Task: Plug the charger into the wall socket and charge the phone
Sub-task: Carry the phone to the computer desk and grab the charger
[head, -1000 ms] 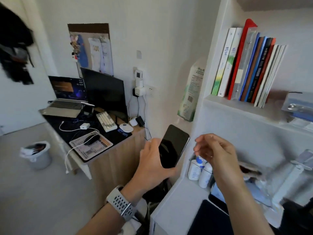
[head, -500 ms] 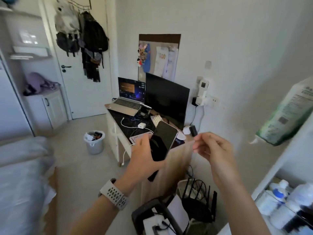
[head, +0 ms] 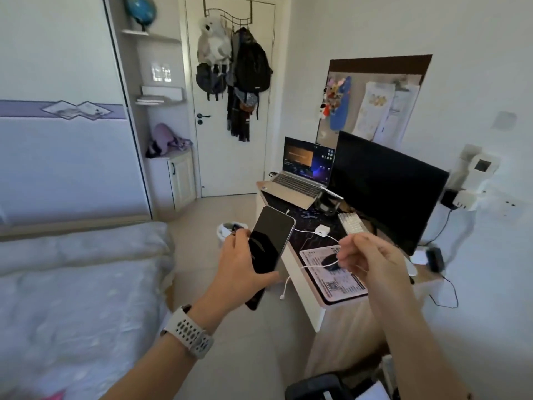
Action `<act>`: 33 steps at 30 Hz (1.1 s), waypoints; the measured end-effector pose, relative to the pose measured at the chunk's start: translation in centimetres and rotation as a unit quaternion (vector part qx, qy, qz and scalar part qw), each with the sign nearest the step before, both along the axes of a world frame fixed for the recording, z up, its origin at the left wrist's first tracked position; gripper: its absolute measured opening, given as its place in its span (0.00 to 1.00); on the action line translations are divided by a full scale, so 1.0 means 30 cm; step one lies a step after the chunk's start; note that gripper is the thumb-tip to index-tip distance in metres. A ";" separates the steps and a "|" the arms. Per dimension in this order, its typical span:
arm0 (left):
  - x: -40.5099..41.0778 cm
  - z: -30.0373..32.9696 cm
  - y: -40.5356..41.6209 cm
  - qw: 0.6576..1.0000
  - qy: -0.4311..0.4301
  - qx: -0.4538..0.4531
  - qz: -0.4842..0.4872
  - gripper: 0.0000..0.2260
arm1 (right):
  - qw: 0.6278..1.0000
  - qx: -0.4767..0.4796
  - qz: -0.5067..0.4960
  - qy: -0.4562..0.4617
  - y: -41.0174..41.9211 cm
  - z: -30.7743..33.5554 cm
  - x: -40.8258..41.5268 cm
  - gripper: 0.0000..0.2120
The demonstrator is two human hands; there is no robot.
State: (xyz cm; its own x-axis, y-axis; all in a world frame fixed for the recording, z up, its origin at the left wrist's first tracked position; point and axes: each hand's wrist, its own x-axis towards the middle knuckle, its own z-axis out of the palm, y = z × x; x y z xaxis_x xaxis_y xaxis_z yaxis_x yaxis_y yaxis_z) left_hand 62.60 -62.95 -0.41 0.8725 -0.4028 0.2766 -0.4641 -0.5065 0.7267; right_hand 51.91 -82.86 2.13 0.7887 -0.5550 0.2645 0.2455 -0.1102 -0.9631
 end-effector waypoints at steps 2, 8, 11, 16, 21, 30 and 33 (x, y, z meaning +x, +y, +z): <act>0.075 -0.022 -0.022 1.000 0.009 0.009 0.007 0.35 | 1.000 0.005 0.006 0.000 -0.024 -0.017 0.094 0.19; 0.371 -0.026 -0.149 0.999 -0.006 0.040 0.035 0.33 | 0.999 0.029 0.020 -0.011 -0.136 -0.030 0.397 0.19; 0.517 0.003 -0.226 0.998 -0.006 0.055 0.031 0.35 | 0.999 0.041 0.031 -0.016 -0.215 -0.008 0.533 0.19; 0.702 0.006 -0.315 0.997 0.004 0.071 0.024 0.35 | 0.999 0.023 0.042 -0.011 -0.322 0.006 0.711 0.20; 0.853 -0.023 -0.389 0.996 0.030 0.080 0.004 0.34 | 0.998 0.025 0.057 -0.003 -0.389 -0.026 0.860 0.19; 1.254 -0.103 -0.561 0.995 0.058 0.061 -0.061 0.34 | 0.999 0.018 0.014 0.038 -0.505 -0.111 1.205 0.18; 1.434 -0.131 -0.622 0.991 0.069 0.060 -0.093 0.35 | 0.998 0.029 -0.020 0.053 -0.546 -0.139 1.343 0.17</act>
State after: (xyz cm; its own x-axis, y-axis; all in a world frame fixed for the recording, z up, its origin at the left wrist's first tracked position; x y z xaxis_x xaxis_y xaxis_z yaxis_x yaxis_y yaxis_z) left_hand 105.64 -81.62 -4.33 0.8069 -0.5823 0.0993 -0.4571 -0.5090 0.7294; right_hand 92.19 -99.23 -2.04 0.7869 -0.5994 0.1468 0.1381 -0.0607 -0.9886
